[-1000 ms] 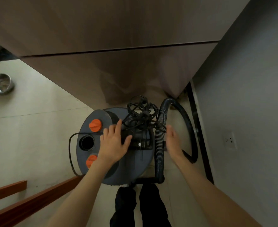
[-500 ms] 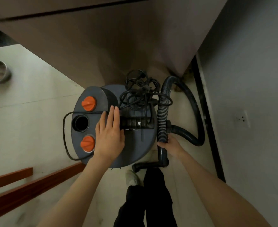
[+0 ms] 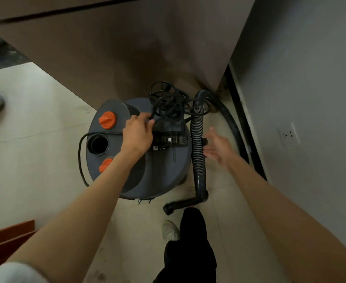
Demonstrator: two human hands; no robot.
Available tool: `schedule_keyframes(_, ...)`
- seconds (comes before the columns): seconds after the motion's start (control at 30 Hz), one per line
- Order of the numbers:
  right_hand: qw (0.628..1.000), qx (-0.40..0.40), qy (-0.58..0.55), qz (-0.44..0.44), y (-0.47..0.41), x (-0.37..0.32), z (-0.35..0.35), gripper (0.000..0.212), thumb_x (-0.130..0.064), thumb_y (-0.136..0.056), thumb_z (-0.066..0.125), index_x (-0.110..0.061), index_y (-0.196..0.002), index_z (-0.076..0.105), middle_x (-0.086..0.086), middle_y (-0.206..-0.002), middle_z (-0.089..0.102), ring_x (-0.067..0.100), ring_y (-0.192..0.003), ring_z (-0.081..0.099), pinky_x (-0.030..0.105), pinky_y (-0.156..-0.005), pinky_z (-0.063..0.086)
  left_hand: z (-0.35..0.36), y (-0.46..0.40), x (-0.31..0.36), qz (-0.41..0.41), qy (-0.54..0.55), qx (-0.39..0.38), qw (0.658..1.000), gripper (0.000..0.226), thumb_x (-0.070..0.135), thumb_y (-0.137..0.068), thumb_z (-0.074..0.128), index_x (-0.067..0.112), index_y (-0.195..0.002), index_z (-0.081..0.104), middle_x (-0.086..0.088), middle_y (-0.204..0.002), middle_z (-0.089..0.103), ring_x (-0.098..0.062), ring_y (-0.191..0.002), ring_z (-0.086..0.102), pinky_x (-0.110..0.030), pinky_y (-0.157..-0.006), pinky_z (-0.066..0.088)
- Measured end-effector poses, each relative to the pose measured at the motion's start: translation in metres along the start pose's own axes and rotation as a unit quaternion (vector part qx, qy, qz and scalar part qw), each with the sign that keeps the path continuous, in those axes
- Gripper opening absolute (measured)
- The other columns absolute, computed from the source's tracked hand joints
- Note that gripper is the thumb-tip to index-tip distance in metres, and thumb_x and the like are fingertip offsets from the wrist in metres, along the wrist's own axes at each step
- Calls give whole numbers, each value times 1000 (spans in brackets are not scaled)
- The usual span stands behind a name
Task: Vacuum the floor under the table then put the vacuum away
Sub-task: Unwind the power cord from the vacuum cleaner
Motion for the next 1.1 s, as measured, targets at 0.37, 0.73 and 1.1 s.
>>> schedule_keyframes(0.37, 930, -4, 325, -174, 11, -158, 40, 51, -53, -92, 48, -7, -103, 67, 7, -105, 62, 24, -105, 54, 31, -88, 38, 10, 17, 4, 33, 73, -109, 991, 20, -1, -92, 48, 4, -108, 60, -15, -105, 61, -28, -99, 55, -27, -79, 36)
schedule_keyframes(0.73, 891, -44, 406, -198, -13, -90, 63, 70, -32, -93, 58, -16, -151, 22, 3, -153, 32, 23, -137, 34, 39, -113, 30, 8, -50, 39, -117, 242, -116, 956, 41, 25, -98, 48, 13, -137, 45, -13, -117, 63, -25, -95, 62, -30, -81, 47)
schedule_keyframes(1.1, 917, 0, 358, -175, -21, -110, 58, 44, -37, -95, 52, -16, -133, 49, 3, -130, 57, 21, -117, 54, 31, -89, 44, -68, -14, 32, -87, 122, 32, 988, 25, 19, -97, 48, 20, -112, 68, -6, -85, 66, -21, -81, 61, -33, -77, 51)
Point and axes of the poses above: each hand's wrist, its own y-axis away from the middle knuckle, its own z-axis out of the palm, x = y × z, the point moved 9 cm from there along -y, towards the middle knuckle
